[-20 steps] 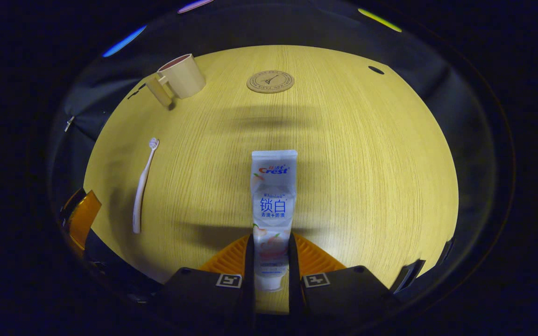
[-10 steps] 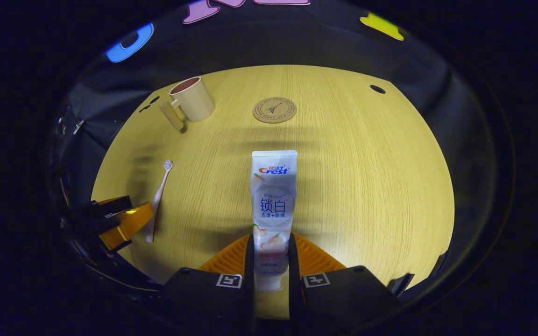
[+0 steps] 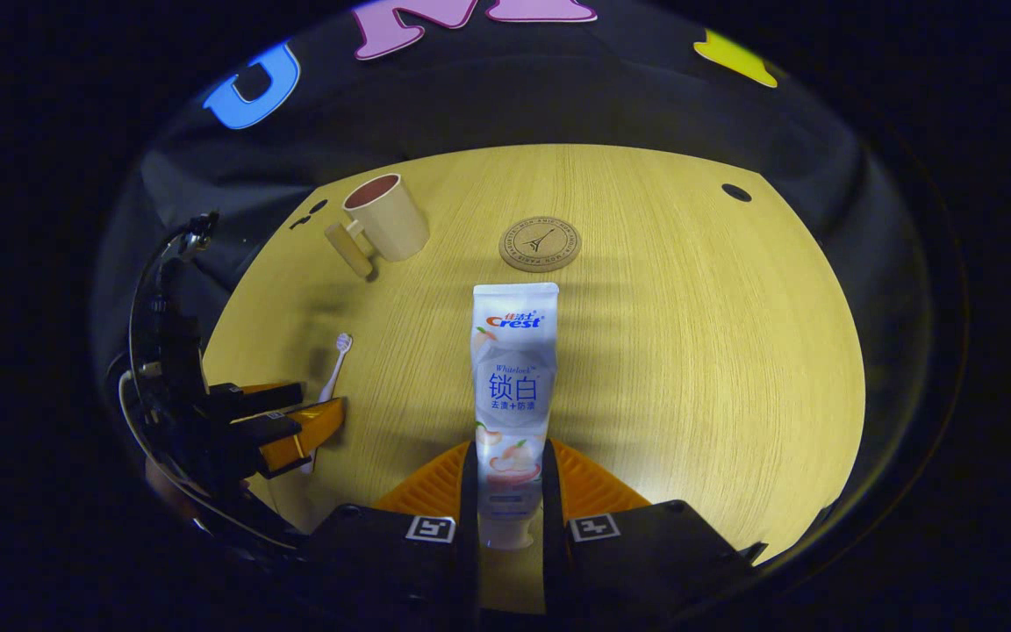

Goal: Put the toothbrush and toothpaste on the desktop into the cup, then pick up the cup and place it on the coaster on the desktop.

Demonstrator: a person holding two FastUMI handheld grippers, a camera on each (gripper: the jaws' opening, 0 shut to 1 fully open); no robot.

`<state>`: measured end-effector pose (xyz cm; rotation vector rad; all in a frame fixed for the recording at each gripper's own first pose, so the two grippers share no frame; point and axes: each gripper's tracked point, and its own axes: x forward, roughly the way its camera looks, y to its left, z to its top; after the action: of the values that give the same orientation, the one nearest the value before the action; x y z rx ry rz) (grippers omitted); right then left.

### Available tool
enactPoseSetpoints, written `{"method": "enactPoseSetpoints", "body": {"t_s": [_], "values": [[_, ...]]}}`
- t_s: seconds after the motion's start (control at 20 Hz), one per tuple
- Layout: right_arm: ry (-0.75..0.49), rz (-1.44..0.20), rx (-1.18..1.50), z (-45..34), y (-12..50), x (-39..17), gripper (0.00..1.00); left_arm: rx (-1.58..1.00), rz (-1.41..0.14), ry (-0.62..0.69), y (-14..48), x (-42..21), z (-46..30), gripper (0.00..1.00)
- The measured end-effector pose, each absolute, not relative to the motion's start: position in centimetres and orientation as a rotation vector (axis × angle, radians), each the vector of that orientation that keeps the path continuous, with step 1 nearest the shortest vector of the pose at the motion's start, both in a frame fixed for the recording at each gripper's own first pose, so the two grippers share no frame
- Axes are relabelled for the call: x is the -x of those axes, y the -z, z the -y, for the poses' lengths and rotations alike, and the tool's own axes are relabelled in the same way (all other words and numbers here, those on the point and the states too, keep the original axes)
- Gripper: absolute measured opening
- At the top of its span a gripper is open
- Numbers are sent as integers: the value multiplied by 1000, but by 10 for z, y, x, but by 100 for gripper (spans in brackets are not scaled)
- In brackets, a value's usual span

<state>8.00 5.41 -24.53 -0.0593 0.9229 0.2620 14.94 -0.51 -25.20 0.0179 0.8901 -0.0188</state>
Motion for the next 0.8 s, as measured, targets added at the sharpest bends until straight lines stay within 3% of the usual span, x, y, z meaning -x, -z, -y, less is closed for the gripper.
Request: {"method": "enactPoseSetpoints", "body": {"t_s": [0.15, 0.3, 0.35, 0.45, 0.65, 0.8], "values": [[-288, -921, 46, -59, 248, -87, 32, -25, -959, 29, 254, -148, 9, 83], [-320, -913, 48, -61, 245, -90, 32, -59, -1019, 65, 251, -148, 14, 54], [-331, -904, 56, -62, 242, -92, 32, -64, -1029, 69, 251, -150, 15, 39], [-348, -889, 63, -65, 237, -96, 32, -61, -1038, 64, 253, -152, 16, 21], [-358, -864, 51, -78, 234, -116, 32, -42, -1034, 49, 252, -153, 15, 9], [-373, -824, 63, -88, 216, -131, 32, -43, -1022, 40, 250, -153, 15, 7]]}}
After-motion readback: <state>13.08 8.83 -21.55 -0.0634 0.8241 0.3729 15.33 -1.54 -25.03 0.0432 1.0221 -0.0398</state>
